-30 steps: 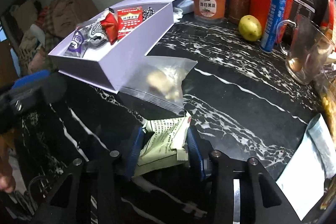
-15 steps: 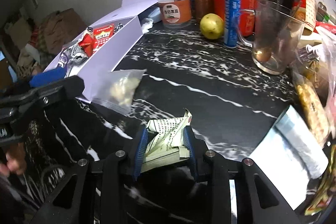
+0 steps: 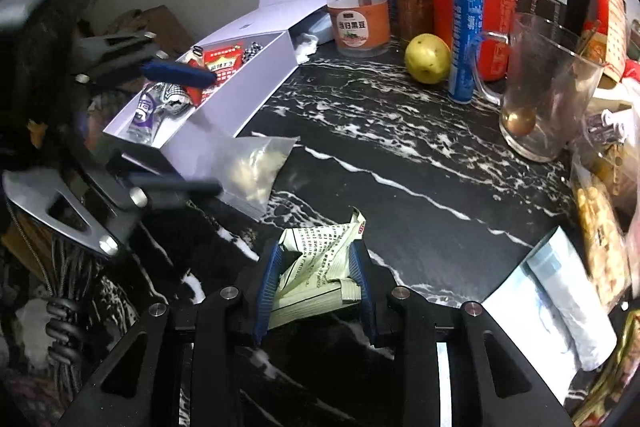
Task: Organize soft objects
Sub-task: 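Grasp the green-and-white paper packet with the right tool, then grasp the clear zip bag of white food with the left tool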
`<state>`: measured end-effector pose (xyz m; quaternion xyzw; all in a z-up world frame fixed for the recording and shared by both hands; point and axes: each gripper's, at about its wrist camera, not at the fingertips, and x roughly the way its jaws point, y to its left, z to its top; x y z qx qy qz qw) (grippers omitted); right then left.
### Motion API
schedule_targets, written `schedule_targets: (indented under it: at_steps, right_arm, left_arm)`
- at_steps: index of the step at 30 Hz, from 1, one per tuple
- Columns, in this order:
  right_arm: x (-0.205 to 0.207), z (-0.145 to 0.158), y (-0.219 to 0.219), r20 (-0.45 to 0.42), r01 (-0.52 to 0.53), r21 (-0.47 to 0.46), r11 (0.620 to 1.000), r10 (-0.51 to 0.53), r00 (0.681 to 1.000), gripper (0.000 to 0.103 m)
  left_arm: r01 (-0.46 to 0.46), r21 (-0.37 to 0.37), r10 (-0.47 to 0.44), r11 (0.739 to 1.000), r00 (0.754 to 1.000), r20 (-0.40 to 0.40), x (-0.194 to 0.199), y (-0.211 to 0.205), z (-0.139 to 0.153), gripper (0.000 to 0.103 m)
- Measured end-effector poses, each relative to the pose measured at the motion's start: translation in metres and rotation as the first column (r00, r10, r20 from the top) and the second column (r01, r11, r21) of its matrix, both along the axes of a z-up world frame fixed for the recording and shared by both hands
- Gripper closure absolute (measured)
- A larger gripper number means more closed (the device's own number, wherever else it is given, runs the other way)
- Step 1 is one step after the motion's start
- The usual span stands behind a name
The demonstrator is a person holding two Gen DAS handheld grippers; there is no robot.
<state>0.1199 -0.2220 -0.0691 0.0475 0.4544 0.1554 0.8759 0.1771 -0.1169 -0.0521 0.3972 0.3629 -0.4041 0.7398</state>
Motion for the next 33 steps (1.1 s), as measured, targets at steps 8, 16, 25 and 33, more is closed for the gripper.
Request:
schedule_targets:
  at_steps: [8, 16, 25, 33]
  right_arm:
    - [0.005, 0.005, 0.0, 0.003, 0.01, -0.015, 1.0, -0.01, 1.0, 0.068]
    - [0.008, 0.003, -0.002, -0.008, 0.01, -0.01, 1.0, -0.01, 1.0, 0.068]
    - [-0.003, 0.005, -0.004, 0.003, 0.01, 0.001, 1.0, -0.01, 1.0, 0.068]
    - [-0.027, 0.01, -0.007, 0.018, 0.019, 0.022, 1.0, -0.019, 1.0, 0.068]
  left_arm:
    - [0.107, 0.129, -0.092, 0.986, 0.989, -0.114, 0.026, -0.016, -0.028, 0.019]
    - [0.14, 0.169, -0.099, 0.976, 0.968, -0.231, 0.034, -0.019, -0.052, 0.021]
    - [0.126, 0.111, -0.092, 0.986, 0.957, -0.274, -0.003, -0.008, -0.048, 0.061]
    - [0.041, 0.035, -0.028, 0.999, 0.949, -0.313, -0.046, 0.006, -0.045, 0.061]
